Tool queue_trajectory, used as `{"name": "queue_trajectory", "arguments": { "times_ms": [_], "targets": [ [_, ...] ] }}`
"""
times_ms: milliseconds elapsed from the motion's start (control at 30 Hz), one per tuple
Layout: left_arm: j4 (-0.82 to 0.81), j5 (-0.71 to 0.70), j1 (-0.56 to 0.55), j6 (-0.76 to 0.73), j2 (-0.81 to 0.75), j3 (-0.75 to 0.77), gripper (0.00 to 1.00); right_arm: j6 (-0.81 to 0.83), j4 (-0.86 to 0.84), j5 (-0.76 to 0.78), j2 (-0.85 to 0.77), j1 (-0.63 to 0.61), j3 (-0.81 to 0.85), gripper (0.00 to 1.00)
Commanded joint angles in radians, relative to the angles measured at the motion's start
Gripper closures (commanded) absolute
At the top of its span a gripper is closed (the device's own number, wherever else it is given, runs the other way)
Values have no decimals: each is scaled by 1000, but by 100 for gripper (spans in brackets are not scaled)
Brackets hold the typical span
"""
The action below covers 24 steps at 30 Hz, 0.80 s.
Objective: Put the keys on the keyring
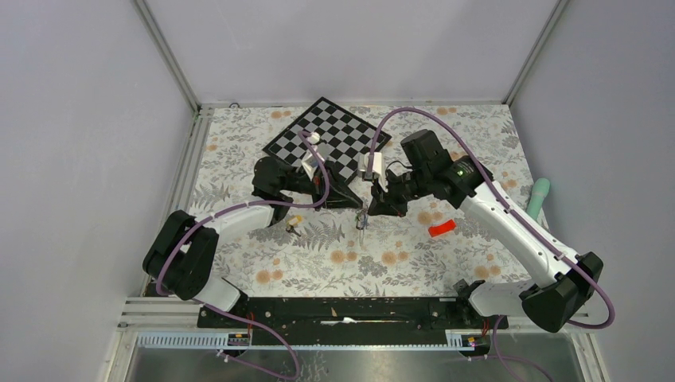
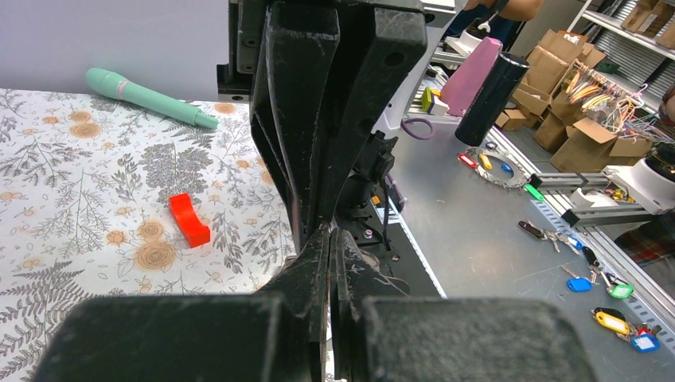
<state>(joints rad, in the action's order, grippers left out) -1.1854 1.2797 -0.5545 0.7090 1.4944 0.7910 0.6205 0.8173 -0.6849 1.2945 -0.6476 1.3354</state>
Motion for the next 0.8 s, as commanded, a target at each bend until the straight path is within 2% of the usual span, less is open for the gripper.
{"name": "queue_trajectory", "arguments": {
  "times_ms": [0, 133, 767],
  "targets": [
    [-130, 7, 2, 29, -31, -14, 100, 8, -39, -48, -9, 2, -12, 94],
    [-173, 7, 0, 44, -29, -21, 100, 6, -46, -58, -3, 3, -12, 100],
    [-249, 16, -25, 70, -19, -41, 100, -21, -88, -125, 40, 2, -24, 96]
  ]
}}
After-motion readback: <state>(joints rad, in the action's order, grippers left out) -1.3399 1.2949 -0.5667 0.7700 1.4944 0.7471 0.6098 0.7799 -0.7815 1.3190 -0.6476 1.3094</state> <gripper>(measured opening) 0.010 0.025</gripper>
